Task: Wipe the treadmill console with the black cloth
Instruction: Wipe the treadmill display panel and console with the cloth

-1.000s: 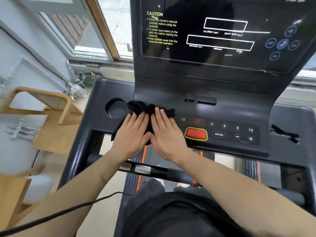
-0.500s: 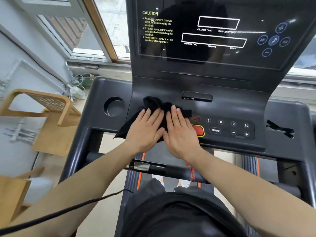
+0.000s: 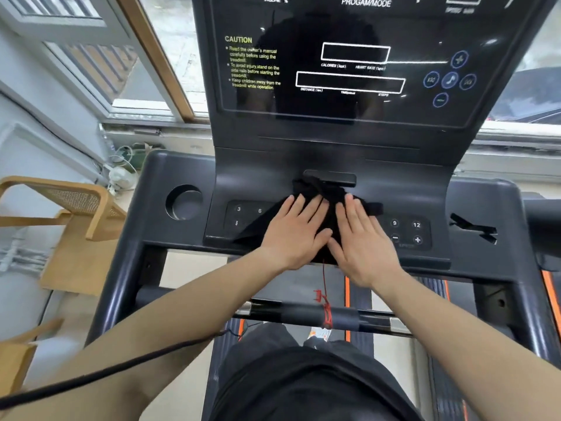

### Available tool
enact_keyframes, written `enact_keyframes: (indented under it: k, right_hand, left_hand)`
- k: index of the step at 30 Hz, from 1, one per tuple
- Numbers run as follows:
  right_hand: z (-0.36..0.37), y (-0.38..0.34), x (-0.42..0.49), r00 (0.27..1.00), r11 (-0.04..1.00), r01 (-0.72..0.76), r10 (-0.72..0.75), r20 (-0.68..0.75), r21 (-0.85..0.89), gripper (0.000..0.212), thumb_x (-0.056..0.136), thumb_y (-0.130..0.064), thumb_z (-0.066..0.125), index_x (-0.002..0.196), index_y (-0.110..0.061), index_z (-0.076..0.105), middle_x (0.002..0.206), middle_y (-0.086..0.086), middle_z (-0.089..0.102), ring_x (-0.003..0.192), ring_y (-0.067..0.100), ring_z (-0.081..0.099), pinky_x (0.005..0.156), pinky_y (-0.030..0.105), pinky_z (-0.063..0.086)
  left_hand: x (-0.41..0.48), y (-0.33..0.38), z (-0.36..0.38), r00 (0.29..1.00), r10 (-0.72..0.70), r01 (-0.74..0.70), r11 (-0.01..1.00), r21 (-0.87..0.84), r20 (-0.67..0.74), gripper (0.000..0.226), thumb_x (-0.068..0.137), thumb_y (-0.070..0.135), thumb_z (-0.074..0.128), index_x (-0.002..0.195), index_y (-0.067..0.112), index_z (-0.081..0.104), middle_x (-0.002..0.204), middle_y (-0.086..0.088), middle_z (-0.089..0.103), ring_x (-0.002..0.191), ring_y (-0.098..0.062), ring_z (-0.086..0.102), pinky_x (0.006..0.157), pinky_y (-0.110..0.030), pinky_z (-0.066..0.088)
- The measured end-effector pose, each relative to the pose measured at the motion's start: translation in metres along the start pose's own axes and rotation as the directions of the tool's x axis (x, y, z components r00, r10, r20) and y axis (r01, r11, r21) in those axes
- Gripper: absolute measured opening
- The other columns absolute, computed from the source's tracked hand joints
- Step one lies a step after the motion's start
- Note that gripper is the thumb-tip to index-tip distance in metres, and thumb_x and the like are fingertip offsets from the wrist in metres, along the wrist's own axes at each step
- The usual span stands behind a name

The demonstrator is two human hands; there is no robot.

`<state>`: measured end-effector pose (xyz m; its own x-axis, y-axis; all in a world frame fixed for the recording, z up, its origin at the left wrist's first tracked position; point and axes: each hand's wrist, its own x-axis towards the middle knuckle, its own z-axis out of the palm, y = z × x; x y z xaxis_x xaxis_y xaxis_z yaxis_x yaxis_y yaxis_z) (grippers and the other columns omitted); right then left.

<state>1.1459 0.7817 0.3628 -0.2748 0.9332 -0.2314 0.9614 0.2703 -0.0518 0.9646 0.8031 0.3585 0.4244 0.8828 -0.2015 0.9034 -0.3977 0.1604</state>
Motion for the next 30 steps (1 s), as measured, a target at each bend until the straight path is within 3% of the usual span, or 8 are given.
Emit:
enact_keyframes:
  k: [3, 6, 12, 18, 23, 30]
  right_hand:
    - [0.003, 0.023, -0.028, 0.989, 0.989, -0.144, 0.143, 0.033, 0.038, 0.081, 0.094, -0.054, 0.006, 0.159, -0.006, 0.014, 0.168, 0.014, 0.001, 0.156, 0.027, 0.005, 0.123, 0.045, 0.02]
    - [0.001, 0.013, -0.03, 0.982, 0.981, -0.183, 0.179, 0.056, 0.063, 0.082, 0.092, -0.05, 0.006, 0.159, -0.003, 0.015, 0.168, 0.017, 0.004, 0.156, 0.03, 0.006, 0.122, 0.045, 0.02]
    - [0.0, -0.069, 0.021, 0.998, 0.994, 0.056, -0.057, 0.005, 0.091, 0.077, 0.096, -0.048, 0.018, 0.157, -0.001, 0.021, 0.166, 0.022, 0.01, 0.154, 0.035, 0.012, 0.12, 0.049, 0.026]
    - [-0.004, -0.133, 0.043, 0.981, 0.978, 0.193, -0.195, 0.022, 0.079, 0.07, 0.102, -0.041, 0.019, 0.158, -0.005, -0.003, 0.167, 0.017, -0.012, 0.155, 0.03, -0.01, 0.125, 0.046, 0.007]
    - [0.001, -0.077, 0.021, 0.97, 0.97, 0.244, -0.243, -0.014, 0.017, 0.073, 0.101, -0.052, 0.018, 0.16, -0.009, 0.015, 0.168, 0.013, 0.005, 0.156, 0.026, 0.007, 0.124, 0.047, 0.016]
    - [0.012, 0.043, -0.024, 0.995, 0.998, -0.057, 0.059, -0.075, 0.033, 0.073, 0.102, -0.056, 0.02, 0.158, -0.009, 0.024, 0.167, 0.015, 0.015, 0.155, 0.028, 0.016, 0.12, 0.048, 0.023]
  left_hand:
    - [0.016, 0.045, 0.001, 0.989, 0.138, -0.134, 0.987, -0.091, 0.045, 0.069, 0.101, 0.053, 0.009, 0.161, 0.018, 0.014, 0.168, -0.001, 0.017, 0.154, -0.029, 0.012, 0.126, -0.044, 0.004]
    - [0.016, 0.05, -0.001, 0.987, 0.16, -0.153, 0.972, -0.177, 0.025, 0.065, 0.104, 0.049, 0.017, 0.16, 0.016, 0.018, 0.167, -0.002, 0.019, 0.155, -0.024, 0.01, 0.126, -0.039, 0.003]
    - [-0.038, -0.041, -0.001, 0.998, -0.041, 0.035, 0.991, -0.13, -0.044, 0.069, 0.101, 0.05, 0.013, 0.159, 0.015, 0.025, 0.165, -0.002, 0.026, 0.153, -0.023, 0.021, 0.124, -0.032, 0.001]
    - [-0.074, -0.086, 0.006, 0.966, -0.251, 0.241, 0.963, -0.121, -0.068, 0.069, 0.102, 0.049, 0.015, 0.157, 0.009, 0.027, 0.164, -0.009, 0.027, 0.152, -0.028, 0.022, 0.125, -0.04, 0.008]
    - [-0.052, -0.046, 0.002, 0.957, -0.281, 0.275, 0.958, -0.084, -0.073, 0.073, 0.1, 0.053, 0.019, 0.154, 0.005, 0.035, 0.159, -0.015, 0.037, 0.147, -0.038, 0.03, 0.123, -0.048, 0.014]
    - [0.022, 0.05, 0.003, 1.0, -0.023, 0.023, 0.998, -0.062, -0.006, 0.068, 0.104, 0.051, 0.017, 0.16, 0.013, 0.016, 0.168, -0.006, 0.017, 0.153, -0.033, 0.013, 0.126, -0.042, 0.004]
